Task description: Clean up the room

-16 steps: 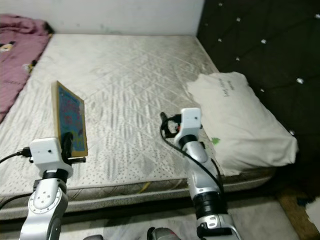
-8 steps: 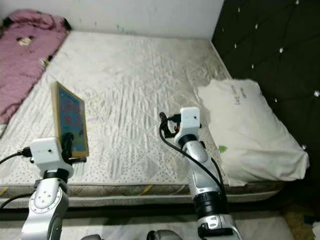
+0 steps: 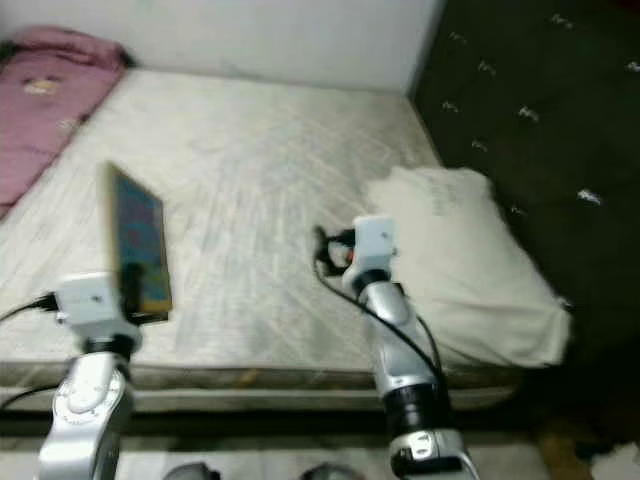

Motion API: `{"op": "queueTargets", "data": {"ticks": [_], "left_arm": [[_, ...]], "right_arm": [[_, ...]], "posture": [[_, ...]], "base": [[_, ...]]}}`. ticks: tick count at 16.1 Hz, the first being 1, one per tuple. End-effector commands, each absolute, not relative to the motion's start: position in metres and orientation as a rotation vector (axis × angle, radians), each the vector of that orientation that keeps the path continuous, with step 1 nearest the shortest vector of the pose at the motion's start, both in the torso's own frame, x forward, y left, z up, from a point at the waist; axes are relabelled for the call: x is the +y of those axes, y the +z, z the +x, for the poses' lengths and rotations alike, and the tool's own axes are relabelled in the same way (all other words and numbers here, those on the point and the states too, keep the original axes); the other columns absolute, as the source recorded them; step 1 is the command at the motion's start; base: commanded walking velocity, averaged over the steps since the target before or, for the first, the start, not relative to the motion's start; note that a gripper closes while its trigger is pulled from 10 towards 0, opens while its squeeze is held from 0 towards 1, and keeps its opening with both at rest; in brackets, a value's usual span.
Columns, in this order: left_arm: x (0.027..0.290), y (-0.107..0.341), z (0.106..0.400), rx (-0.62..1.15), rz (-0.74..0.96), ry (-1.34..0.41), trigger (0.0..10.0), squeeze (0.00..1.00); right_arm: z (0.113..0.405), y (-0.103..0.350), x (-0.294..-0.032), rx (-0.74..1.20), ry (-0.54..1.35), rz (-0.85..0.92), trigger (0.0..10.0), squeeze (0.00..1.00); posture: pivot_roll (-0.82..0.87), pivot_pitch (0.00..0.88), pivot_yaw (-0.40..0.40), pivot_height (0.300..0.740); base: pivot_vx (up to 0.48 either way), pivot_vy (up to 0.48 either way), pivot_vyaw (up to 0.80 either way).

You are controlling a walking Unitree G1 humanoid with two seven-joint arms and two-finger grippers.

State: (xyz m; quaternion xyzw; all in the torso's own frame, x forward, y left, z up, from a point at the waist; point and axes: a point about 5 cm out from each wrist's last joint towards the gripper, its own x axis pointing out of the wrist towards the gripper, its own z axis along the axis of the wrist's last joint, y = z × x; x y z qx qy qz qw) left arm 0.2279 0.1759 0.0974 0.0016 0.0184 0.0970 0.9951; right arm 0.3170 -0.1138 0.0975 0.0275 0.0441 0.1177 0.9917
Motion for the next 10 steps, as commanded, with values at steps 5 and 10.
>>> {"op": "queueTargets", "data": {"ticks": [5,10], "left_arm": [[0.1699,0.1092,0.2324,-0.031,-0.007,0.188,10.0,0.00],[0.1715,0.1107,0.2327,-0.045,-0.012,0.175,10.0,0.00]], "right_arm": [[0.3194,0.1000,-0.1252,0.084,0.213,0.034,10.0,0.00],[0.3178,0.1002,-0.1224,0.079,0.232,0.027,10.0,0.00]], "posture": [[-0.02,0.000,-0.054,0.740],[-0.02,0.000,-0.057,0.740]], "base": [[0.000,-0.067,0.00],[0.000,0.000,0.00]]}}
